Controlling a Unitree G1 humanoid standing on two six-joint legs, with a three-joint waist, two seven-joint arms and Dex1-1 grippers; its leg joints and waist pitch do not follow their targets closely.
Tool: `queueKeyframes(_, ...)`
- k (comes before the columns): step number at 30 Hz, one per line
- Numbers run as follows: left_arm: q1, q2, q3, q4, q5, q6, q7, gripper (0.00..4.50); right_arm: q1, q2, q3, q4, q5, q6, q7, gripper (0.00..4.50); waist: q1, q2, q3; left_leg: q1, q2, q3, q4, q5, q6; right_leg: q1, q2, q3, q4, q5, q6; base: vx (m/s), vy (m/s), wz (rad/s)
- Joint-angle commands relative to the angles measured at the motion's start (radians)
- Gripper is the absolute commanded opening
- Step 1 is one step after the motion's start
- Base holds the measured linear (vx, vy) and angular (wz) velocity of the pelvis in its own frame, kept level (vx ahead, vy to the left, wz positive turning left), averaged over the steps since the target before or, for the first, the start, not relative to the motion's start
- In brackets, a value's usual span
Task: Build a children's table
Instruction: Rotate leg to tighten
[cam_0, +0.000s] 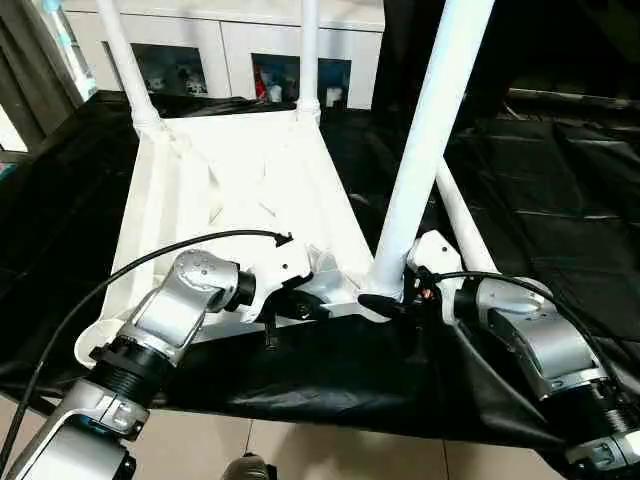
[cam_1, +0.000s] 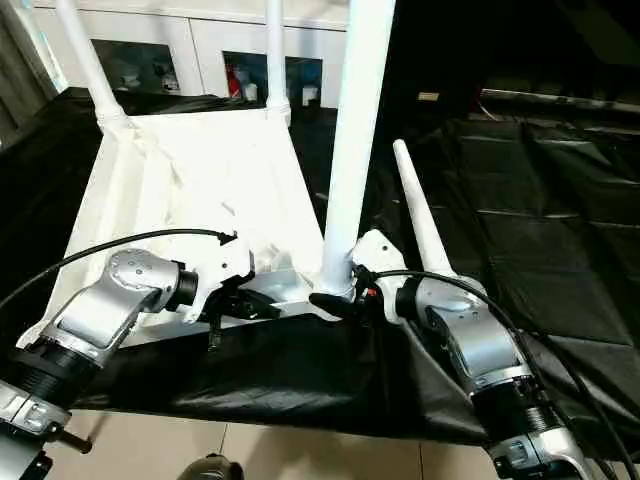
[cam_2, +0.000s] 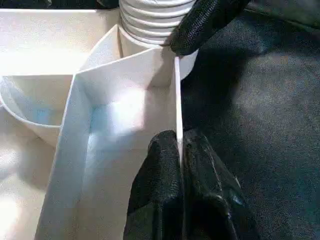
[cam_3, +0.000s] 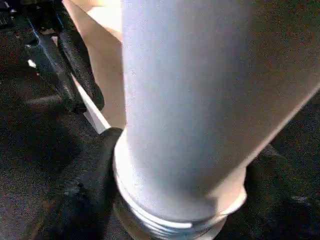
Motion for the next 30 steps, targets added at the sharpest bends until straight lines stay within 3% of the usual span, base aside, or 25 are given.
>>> queueKeyframes(1, -0.009, -0.008, -0.021, -0.051, -0.024, -0.015, -0.045, 0.00, -0.018, -0.005, -0.010, 0.017, -0.009, -0.013, -0.014, 2.88, -0.004, -0.010, -0.084, 0.016, 0.041, -0.011, -0.059, -0.091, 0.065, 0.060, -0.067, 0.060, -0.069, -0.004, -0.226, 0.000, 0.000, 0.00)
queueKeyframes(11, -0.008, -0.013, -0.014, -0.044, -0.026, 0.000, -0.030, 0.00, -0.007, 0.038, -0.045, 0.045, 0.022, 0.001, -0.056, 2.77, -0.006, -0.008, -0.084, 0.016, 0.041, -0.011, -0.059, -0.089, 0.067, 0.059, -0.068, 0.059, -0.068, -0.001, -0.233, 0.000, 0.000, 0.00)
queueKeyframes(15, -0.041, -0.074, 0.026, 0.042, 0.010, 0.029, 0.129, 0.00, -0.032, 0.127, -0.119, 0.136, 0.036, 0.017, -0.227, 2.76, -0.013, -0.009, -0.082, 0.018, 0.040, -0.011, -0.063, -0.115, 0.039, 0.057, -0.068, 0.059, -0.075, -0.044, -0.231, 0.000, 0.000, 0.00)
queueKeyframes(17, -0.070, -0.138, 0.061, 0.110, 0.025, 0.059, 0.262, 0.00, -0.053, 0.209, -0.169, 0.228, 0.024, 0.019, -0.413, 2.76, -0.016, -0.008, -0.082, 0.020, 0.040, -0.011, -0.065, -0.128, 0.025, 0.056, -0.069, 0.060, -0.077, -0.068, -0.224, 0.000, 0.000, 0.00)
queueKeyframes(19, -0.098, -0.206, 0.088, 0.175, 0.039, 0.084, 0.393, 0.00, -0.086, 0.282, -0.202, 0.336, 0.004, 0.019, -0.604, 2.76, -0.030, -0.007, -0.080, 0.020, 0.038, -0.013, -0.070, -0.159, -0.005, 0.055, -0.071, 0.059, -0.083, -0.106, -0.223, 0.000, 0.000, 0.00)
queueKeyframes(20, -0.099, -0.208, 0.088, 0.177, 0.040, 0.084, 0.396, 0.00, -0.087, 0.284, -0.202, 0.338, 0.003, 0.019, -0.608, 2.76, -0.035, -0.010, -0.079, 0.019, 0.035, -0.013, -0.070, -0.159, -0.009, 0.056, -0.070, 0.059, -0.085, -0.112, -0.220, 0.000, 0.000, 0.00)
queueKeyframes(21, -0.118, -0.263, 0.095, 0.224, 0.054, 0.095, 0.486, 0.00, -0.118, 0.339, -0.213, 0.401, -0.009, 0.023, -0.723, 2.76, -0.039, -0.008, -0.077, 0.021, 0.034, -0.012, -0.071, -0.170, -0.011, 0.054, -0.069, 0.059, -0.088, -0.127, -0.214, 0.000, 0.000, 0.00)
queueKeyframes(23, -0.123, -0.286, 0.096, 0.237, 0.058, 0.099, 0.518, 0.00, -0.131, 0.365, -0.220, 0.412, 0.001, 0.024, -0.744, 2.76, -0.039, -0.009, -0.076, 0.022, 0.034, -0.013, -0.071, -0.185, -0.009, 0.057, -0.071, 0.059, -0.094, -0.151, -0.200, 0.000, 0.000, 0.00)
queueKeyframes(25, -0.130, -0.336, 0.087, 0.247, 0.068, 0.111, 0.561, 0.00, -0.159, 0.413, -0.216, 0.427, 0.008, 0.023, -0.759, 2.76, -0.037, -0.008, -0.078, 0.020, 0.033, -0.012, -0.070, -0.168, 0.009, 0.058, -0.068, 0.060, -0.093, -0.116, -0.188, 0.000, 0.000, 0.00)
queueKeyframes(30, -0.137, -0.363, 0.077, 0.258, 0.076, 0.104, 0.562, 0.00, -0.178, 0.427, -0.225, 0.463, 0.001, 0.003, -0.761, 2.76, -0.038, -0.005, -0.076, 0.022, 0.035, -0.013, -0.074, -0.199, 0.009, 0.056, -0.068, 0.059, -0.096, -0.138, -0.178, 0.000, 0.000, 0.00)
